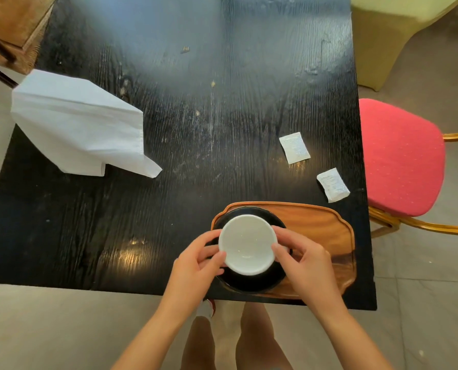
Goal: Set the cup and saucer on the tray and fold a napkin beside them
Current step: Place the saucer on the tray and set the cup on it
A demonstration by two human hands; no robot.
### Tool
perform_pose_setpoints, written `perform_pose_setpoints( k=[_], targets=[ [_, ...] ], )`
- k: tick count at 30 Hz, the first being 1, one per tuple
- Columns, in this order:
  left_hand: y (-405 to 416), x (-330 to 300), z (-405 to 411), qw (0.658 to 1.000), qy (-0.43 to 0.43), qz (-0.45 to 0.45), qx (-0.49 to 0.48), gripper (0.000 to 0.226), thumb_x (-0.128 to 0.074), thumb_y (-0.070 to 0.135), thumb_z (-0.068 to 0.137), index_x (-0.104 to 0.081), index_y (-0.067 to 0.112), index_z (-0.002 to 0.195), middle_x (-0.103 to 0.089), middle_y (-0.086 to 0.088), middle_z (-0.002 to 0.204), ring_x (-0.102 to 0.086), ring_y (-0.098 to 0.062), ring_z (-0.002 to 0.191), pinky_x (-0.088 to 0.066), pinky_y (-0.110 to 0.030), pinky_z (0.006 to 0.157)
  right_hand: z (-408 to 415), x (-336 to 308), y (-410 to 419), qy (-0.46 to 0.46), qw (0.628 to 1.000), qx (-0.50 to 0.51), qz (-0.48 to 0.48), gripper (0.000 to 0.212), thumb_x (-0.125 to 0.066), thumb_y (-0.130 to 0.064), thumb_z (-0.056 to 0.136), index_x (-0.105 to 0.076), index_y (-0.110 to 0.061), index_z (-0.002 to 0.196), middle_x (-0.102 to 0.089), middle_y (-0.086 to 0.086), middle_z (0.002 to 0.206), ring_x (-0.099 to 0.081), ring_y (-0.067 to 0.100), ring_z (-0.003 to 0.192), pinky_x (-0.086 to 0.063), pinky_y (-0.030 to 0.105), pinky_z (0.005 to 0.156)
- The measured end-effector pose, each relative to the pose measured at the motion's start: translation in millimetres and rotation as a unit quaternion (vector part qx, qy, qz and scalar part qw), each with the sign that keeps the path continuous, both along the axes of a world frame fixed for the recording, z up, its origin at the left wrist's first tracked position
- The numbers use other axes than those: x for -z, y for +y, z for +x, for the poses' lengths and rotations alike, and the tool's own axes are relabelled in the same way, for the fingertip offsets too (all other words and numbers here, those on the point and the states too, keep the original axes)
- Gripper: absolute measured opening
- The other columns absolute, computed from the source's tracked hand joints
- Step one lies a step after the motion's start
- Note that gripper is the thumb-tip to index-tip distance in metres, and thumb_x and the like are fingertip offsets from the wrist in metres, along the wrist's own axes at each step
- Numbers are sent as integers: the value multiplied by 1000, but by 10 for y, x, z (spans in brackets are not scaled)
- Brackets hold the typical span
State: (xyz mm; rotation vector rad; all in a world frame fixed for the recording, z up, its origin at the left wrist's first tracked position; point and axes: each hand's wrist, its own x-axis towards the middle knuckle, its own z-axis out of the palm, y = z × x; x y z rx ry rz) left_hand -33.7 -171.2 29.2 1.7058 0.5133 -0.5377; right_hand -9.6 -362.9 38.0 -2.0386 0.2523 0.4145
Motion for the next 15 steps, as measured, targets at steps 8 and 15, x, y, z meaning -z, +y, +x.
perform_pose_setpoints(
  k=[8, 15],
  targets=[
    [-46, 29, -73, 1000, 18, 19, 5, 38, -59, 17, 89, -50, 32, 123, -64, 3, 119, -64, -5, 98, -58, -26, 79, -75, 100, -20, -8, 999, -12, -33, 33, -65, -19, 84, -64, -23, 116, -64, -14, 112, -56, -3, 102, -44, 0, 76],
    [-29, 22, -36, 999, 12, 32, 16, 41, -56, 19, 91, -49, 35, 128, -64, 3, 120, -67, -4, 91, -58, -22, 69, -144, 153, -107, 18, 1000, -6, -23, 31, -67, -24, 82, -65, -26, 113, -65, -15, 107, -57, -5, 99, -46, 1, 73]
  ],
)
